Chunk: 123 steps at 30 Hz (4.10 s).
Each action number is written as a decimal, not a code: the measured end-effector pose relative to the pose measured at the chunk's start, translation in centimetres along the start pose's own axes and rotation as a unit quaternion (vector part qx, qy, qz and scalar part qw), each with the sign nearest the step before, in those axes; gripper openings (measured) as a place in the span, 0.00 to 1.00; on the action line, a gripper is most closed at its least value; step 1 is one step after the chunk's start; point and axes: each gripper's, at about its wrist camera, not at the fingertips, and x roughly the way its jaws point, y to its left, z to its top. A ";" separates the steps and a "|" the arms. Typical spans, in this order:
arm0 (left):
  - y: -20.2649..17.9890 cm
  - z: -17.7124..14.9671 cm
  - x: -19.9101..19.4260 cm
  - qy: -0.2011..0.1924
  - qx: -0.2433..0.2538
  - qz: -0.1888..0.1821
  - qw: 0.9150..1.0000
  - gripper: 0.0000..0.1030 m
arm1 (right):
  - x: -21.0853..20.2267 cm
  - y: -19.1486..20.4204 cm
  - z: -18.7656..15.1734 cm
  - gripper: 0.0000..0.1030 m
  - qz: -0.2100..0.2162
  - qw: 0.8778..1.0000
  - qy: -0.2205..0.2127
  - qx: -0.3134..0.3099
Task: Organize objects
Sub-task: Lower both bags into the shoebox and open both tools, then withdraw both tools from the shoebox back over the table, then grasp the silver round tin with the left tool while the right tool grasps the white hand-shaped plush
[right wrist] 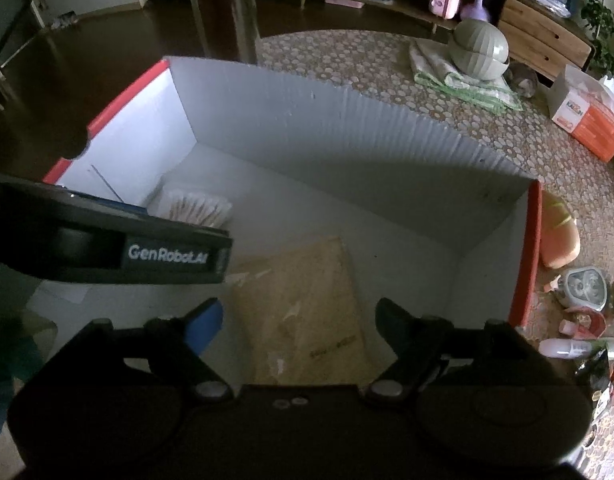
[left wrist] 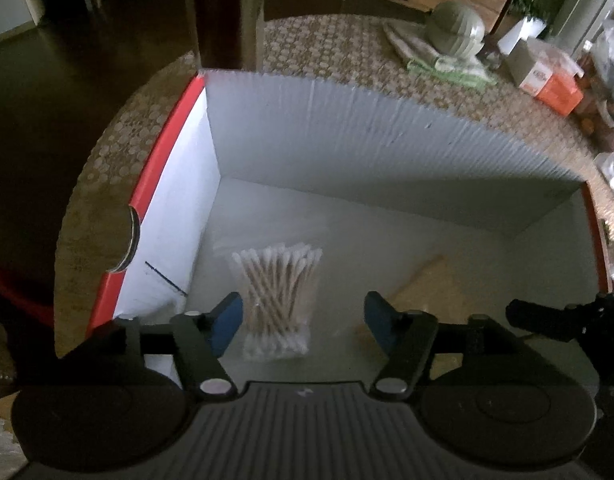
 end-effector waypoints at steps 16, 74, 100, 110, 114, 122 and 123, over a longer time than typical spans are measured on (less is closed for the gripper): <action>-0.6 -0.9 -6.3 -0.070 -0.002 0.012 0.998 0.76 | -7.8 -1.8 -2.8 0.84 0.042 0.996 -0.076 0.003; -26.1 -13.9 -4.9 -0.129 0.138 -0.076 0.979 1.00 | -14.2 -22.0 -24.3 0.85 -0.059 0.978 -0.190 -0.056; -29.2 -10.3 4.8 -0.085 0.142 -0.041 0.985 0.88 | -6.9 -24.7 -22.3 0.58 0.007 0.991 -0.135 -0.011; -30.1 -10.8 4.2 -0.108 0.177 -0.043 0.977 0.37 | -6.6 -24.3 -22.1 0.49 0.015 0.991 -0.129 -0.010; -30.1 -10.7 4.1 -0.108 0.176 -0.041 0.978 0.37 | -7.0 -24.0 -22.2 0.45 0.007 0.991 -0.133 -0.017; -28.9 -11.2 2.3 -0.105 0.161 -0.045 0.980 0.37 | -8.8 -23.7 -22.2 0.44 0.002 0.990 -0.143 -0.009; -28.7 -11.4 1.9 -0.105 0.160 -0.046 0.980 0.37 | -9.2 -23.6 -22.2 0.44 0.001 0.989 -0.145 -0.008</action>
